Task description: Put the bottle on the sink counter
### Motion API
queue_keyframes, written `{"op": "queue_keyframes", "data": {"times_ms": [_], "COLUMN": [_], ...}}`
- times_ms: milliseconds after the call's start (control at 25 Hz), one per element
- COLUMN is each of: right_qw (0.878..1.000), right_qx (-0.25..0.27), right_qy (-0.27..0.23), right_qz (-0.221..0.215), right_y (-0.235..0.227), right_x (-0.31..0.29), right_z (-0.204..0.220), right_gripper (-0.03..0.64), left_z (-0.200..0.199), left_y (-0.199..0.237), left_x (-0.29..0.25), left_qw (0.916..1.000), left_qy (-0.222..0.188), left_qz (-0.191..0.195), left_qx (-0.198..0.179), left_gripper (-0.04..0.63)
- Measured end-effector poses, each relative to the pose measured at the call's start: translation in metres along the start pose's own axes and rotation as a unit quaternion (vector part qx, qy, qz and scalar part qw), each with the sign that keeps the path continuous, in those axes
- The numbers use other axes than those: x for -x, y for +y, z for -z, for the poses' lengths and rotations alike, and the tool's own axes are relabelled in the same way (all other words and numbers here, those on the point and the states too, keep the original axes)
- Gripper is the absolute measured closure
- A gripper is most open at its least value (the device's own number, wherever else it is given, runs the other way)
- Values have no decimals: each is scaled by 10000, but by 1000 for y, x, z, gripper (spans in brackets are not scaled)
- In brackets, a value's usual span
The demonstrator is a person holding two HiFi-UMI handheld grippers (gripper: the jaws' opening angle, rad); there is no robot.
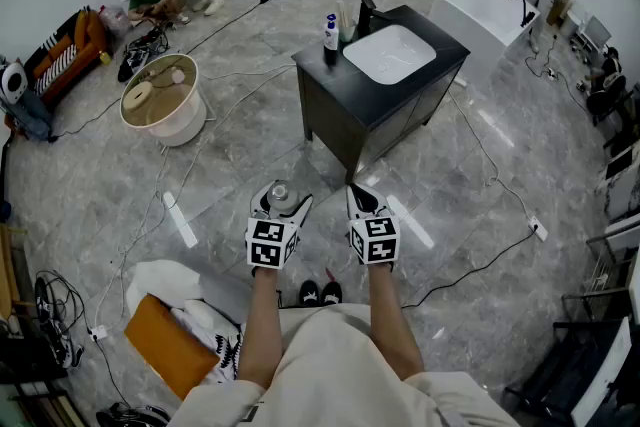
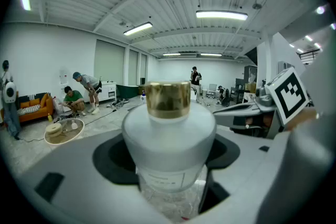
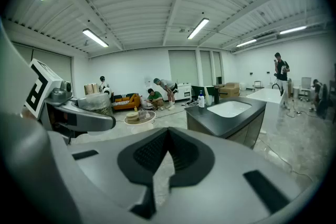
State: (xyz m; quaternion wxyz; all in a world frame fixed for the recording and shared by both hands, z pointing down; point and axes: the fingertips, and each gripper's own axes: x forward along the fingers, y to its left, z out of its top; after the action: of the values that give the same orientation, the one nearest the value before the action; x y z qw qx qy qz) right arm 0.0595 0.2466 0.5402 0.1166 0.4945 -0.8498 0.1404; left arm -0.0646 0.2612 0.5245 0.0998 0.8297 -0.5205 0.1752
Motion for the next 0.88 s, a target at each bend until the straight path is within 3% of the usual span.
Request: {"op": "queue_keyframes", "data": {"times_ms": [400,880], "right_qw": [10000,9992], "right_qx": [-11,-362], "right_qy": [-56,-23], "right_qz": [-46,-158], "right_y": [-5,-31], "right_x": [3,-2], "right_z": [2,17], "right_gripper": [614,612], "left_z": [4,7], "left_y": [-11,3], "left_x": [0,-2], "left_qw": [9999,9996], "left_qy": [91,-38], "left_qz": [-41,-221], "left_qx": [-101,173], "left_gripper": [256,256]}}
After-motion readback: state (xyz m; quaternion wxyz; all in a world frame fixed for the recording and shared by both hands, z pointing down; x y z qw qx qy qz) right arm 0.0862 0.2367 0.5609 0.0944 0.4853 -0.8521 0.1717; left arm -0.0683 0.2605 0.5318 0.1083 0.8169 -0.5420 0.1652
